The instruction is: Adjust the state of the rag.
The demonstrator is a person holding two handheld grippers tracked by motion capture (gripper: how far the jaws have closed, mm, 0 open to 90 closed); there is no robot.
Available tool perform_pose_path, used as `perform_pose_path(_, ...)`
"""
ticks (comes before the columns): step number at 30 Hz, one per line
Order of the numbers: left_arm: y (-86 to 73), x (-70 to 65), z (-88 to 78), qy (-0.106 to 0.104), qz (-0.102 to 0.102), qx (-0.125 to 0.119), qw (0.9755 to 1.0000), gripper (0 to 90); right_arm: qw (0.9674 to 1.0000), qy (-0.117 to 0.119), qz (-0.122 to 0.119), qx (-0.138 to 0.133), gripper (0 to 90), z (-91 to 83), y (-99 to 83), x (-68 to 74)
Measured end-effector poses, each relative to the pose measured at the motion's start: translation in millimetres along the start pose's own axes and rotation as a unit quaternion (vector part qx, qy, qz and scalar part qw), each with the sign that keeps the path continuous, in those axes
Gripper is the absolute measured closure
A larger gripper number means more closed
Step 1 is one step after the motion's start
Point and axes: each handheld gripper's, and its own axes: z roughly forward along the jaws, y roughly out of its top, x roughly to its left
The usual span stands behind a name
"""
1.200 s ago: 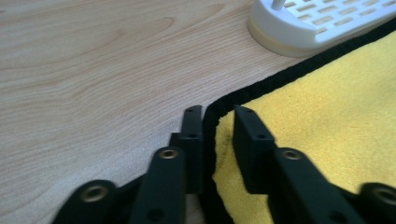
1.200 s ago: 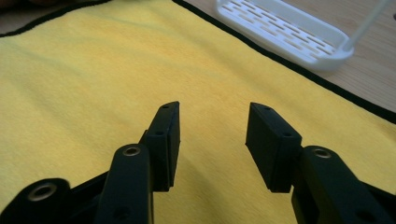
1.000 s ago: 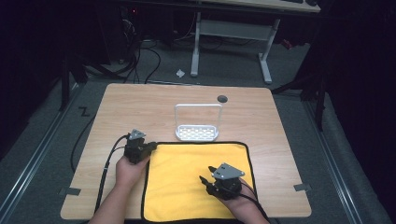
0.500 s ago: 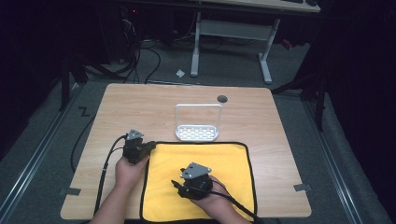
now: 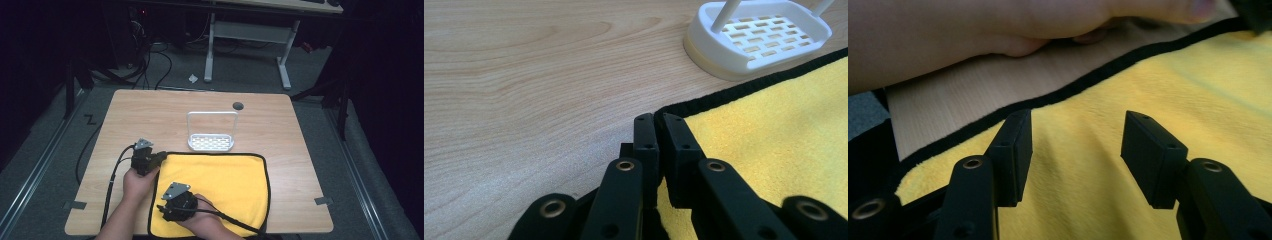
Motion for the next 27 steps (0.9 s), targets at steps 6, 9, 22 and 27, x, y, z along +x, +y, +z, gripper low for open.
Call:
perform_pose_path(6,0.0,0.2,0.0,0.001,0.000,0.002,1.0000,85.1,0.9998,0.018,-0.010,0.009,47.5,15.6,2.7,13.2)
perform_pose_path(9,0.0,0.3,0.1,0.001,-0.001,0.002,1.0000,85.1,0.9997,0.013,-0.020,0.007,54.8,16.9,3.3,14.6)
perform_pose_path(22,-0.3,0.9,0.0,-0.006,-0.007,0.002,1.0000,85.1,0.9987,-0.016,-0.040,-0.026,86.6,-7.9,2.8,14.3)
perform_pose_path(27,0.5,2.3,-0.6,-0.013,-0.017,-0.004,0.9998,85.3,0.9979,-0.020,-0.030,-0.053,86.9,-28.8,-2.2,5.8)
